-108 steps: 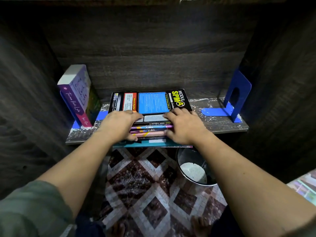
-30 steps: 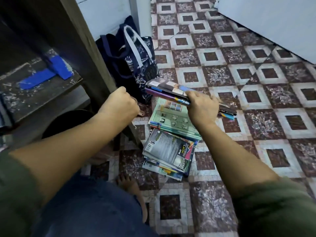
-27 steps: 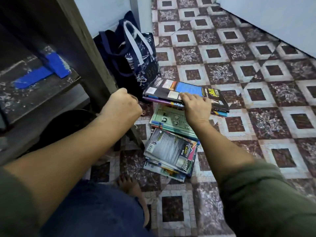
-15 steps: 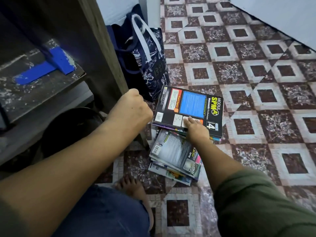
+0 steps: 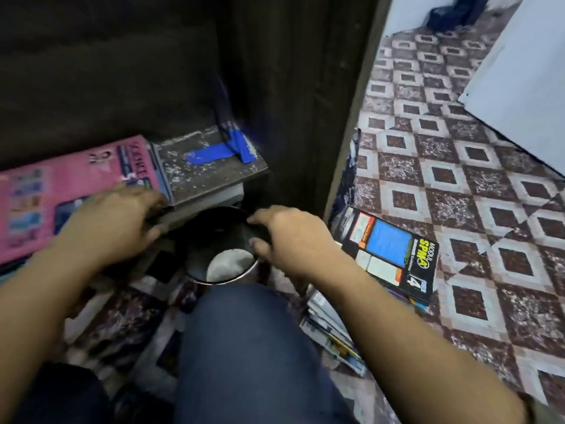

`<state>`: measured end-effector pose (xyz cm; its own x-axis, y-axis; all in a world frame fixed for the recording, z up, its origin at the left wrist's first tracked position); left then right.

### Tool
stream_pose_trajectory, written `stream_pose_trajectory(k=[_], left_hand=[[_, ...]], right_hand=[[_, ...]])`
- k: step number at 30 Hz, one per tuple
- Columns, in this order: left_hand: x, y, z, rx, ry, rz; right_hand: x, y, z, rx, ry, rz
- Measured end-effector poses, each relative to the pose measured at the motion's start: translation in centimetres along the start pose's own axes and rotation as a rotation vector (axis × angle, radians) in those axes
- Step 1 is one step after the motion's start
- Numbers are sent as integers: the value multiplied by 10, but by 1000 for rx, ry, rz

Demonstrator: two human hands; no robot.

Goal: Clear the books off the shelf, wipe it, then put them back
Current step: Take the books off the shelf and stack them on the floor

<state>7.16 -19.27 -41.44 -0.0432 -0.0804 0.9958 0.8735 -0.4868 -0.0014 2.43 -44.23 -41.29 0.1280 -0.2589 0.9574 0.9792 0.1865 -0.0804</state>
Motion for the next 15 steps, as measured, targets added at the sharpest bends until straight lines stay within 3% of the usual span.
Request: stream_pose_trajectory(k=[4,7,11,15], left_hand=[[2,-62,78,401,-49,27],[-6,-93,112,566,-115,118],[-28,-115,127,551,-206,99],[-38,-124,131,531,-264,4]], right_hand=[[22,39,103,137,-36,12],[15,74,162,172,-80,47],[-20,106,212,163,-180,40],[-62,116,234,276,-205,67]])
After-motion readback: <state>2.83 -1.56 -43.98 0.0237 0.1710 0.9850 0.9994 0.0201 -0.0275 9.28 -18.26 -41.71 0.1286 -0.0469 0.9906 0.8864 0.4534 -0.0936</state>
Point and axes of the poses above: each hand's wrist, its own y-axis towards the middle knuckle, its own x-axis out of the back of the hand, z = x × y, the point moved 4 cm from there along y, towards the middle knuckle, and after that the axes turned 12 degrees about -x, right-handed, at the moved point
